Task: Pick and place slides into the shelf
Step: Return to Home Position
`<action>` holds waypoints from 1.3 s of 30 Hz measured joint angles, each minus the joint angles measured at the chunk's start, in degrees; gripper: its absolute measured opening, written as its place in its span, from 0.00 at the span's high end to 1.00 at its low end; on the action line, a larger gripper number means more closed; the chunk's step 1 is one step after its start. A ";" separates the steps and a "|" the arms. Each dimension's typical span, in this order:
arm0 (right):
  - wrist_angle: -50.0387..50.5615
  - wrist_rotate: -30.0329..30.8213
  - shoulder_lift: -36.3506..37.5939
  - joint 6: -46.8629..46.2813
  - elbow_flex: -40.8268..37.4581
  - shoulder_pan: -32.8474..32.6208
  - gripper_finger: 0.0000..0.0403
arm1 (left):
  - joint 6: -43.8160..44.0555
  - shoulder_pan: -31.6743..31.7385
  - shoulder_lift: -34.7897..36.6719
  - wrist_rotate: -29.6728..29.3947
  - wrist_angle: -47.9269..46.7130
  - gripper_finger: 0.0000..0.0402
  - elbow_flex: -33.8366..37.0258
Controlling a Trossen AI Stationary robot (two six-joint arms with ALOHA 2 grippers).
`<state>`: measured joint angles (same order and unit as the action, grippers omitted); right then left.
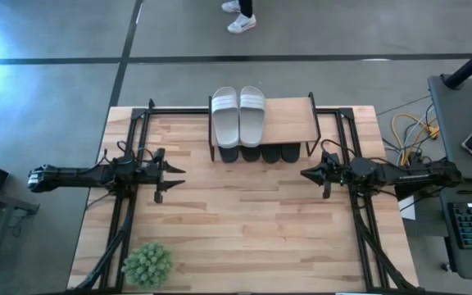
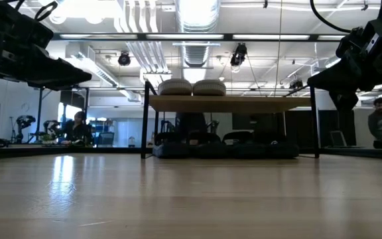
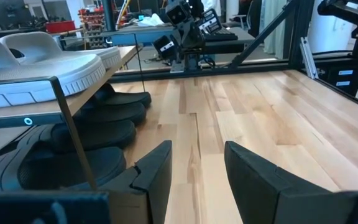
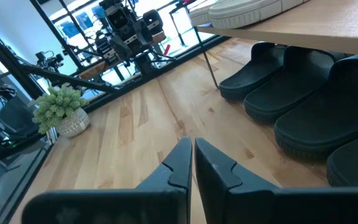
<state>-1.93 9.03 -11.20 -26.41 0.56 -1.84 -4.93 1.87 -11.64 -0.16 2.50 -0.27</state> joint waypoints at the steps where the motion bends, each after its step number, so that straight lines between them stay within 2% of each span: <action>1: 0.00 0.00 0.00 0.00 0.00 0.00 0.97 | 0.00 0.00 0.01 0.02 -0.02 0.67 0.00; 9: -0.44 1.14 0.17 -0.18 0.00 0.01 0.97 | 0.00 0.00 0.04 -0.01 0.01 0.67 0.00; 12: -1.02 -2.87 0.17 2.56 0.00 0.01 0.97 | 0.01 0.00 0.07 -0.01 0.01 0.67 0.00; 15: -1.09 -6.32 0.17 6.48 0.00 -0.01 0.97 | 0.00 0.00 0.06 -0.01 0.06 0.67 0.00; 20: -0.88 -6.04 0.13 21.25 0.00 -0.01 0.97 | 0.00 0.00 0.04 -0.03 -0.01 0.67 0.00; 25: -1.70 -4.68 0.17 26.70 0.00 -0.01 0.97 | 0.00 -0.01 0.07 -0.03 0.02 0.67 0.00; 28: -1.65 -4.46 0.13 25.83 0.00 -0.01 0.97 | 0.00 0.00 0.00 -0.03 -0.01 0.67 0.00; 36: -1.64 -4.45 0.13 13.97 0.00 -0.01 0.97 | 0.00 0.00 0.00 -0.05 -0.01 0.67 0.00; 39: -1.62 -4.47 0.13 12.09 0.00 -0.01 0.97 | 0.00 0.00 0.04 -0.05 0.02 0.67 0.00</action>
<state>-3.55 4.56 -11.07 -14.32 0.56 -1.85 -4.93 1.86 -11.60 -0.21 2.51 -0.27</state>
